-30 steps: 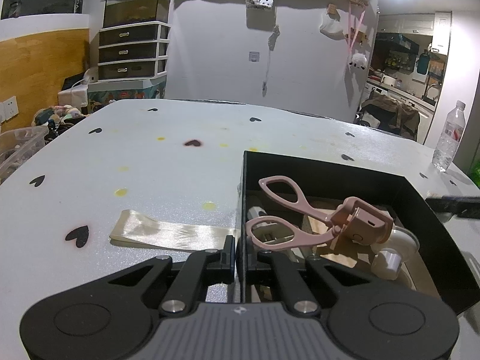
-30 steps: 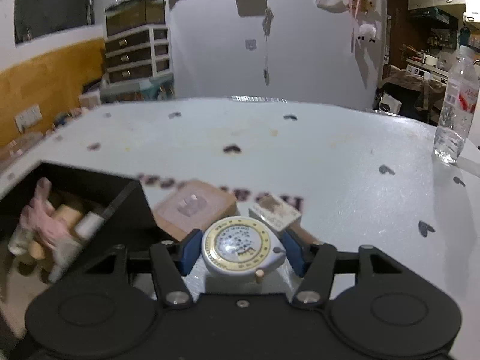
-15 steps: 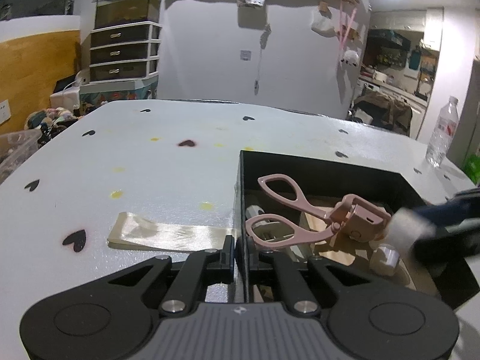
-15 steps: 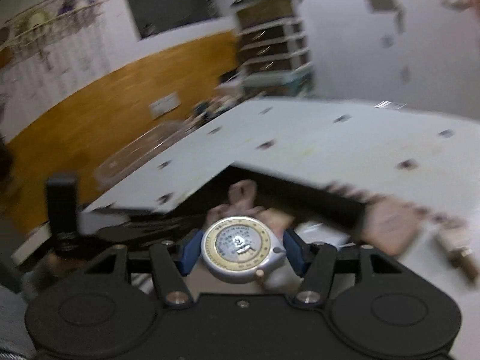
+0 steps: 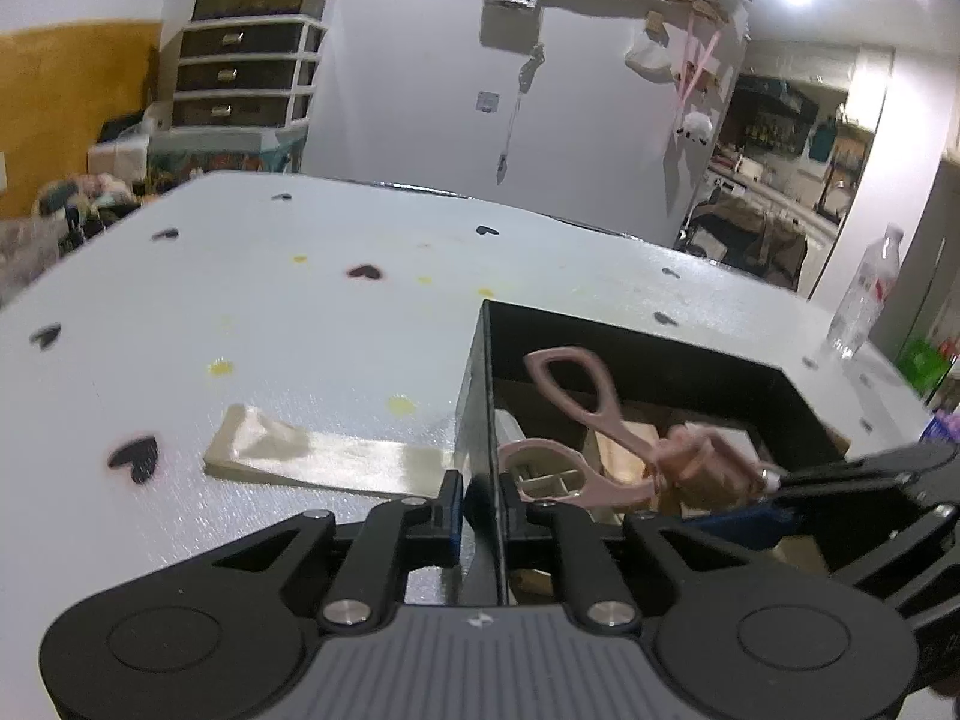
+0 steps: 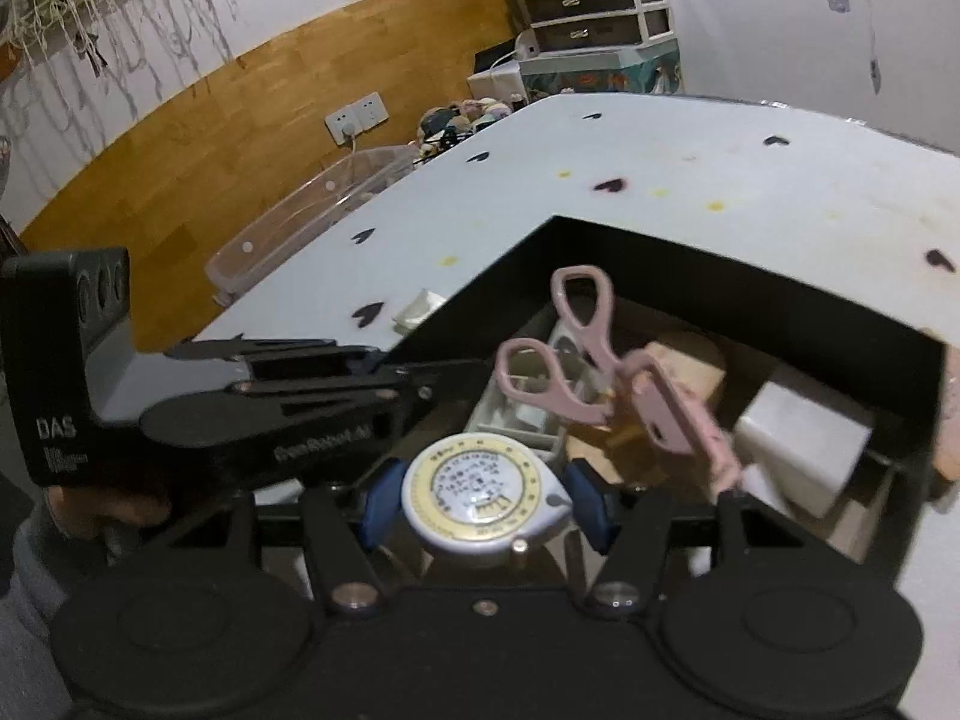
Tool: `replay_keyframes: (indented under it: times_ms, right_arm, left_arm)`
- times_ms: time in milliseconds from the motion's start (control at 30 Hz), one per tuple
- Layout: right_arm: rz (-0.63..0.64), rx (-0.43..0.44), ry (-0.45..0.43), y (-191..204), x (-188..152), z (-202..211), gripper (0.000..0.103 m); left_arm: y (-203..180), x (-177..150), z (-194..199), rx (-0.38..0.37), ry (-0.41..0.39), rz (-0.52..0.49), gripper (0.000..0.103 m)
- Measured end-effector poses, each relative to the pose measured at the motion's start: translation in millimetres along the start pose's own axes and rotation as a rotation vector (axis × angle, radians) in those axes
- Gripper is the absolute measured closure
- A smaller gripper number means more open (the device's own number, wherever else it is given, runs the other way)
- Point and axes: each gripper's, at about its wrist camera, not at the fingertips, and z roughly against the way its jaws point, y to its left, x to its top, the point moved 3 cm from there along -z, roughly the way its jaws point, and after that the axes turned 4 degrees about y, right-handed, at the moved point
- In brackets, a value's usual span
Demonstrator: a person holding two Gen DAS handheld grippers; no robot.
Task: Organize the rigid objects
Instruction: 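Place the tape measure into the black box and open the right gripper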
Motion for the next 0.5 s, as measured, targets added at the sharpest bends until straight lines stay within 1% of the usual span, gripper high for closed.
replay_keyframes:
  times_ms: [33, 100, 233, 500]
  right_arm:
    - [-0.018, 0.011, 0.006, -1, 1, -2, 0.042]
    - [-0.04, 0.009, 0.018, -3, 1, -4, 0.039]
    - [-0.048, 0.035, 0.008, -2, -1, 0, 0.027]
    - [-0.046, 0.06, -0.012, -1, -4, 9, 0.026]
  left_arm:
    - [0, 0, 0, -0.003, 0.001, 0.004, 0.09]
    - [-1, 0, 0, 0.001, -0.002, -0.003, 0.09]
    - [-4, 0, 0, 0.01, -0.004, -0.012, 0.091]
    - [-5, 0, 1, 0.013, -0.007, -0.01, 0.091]
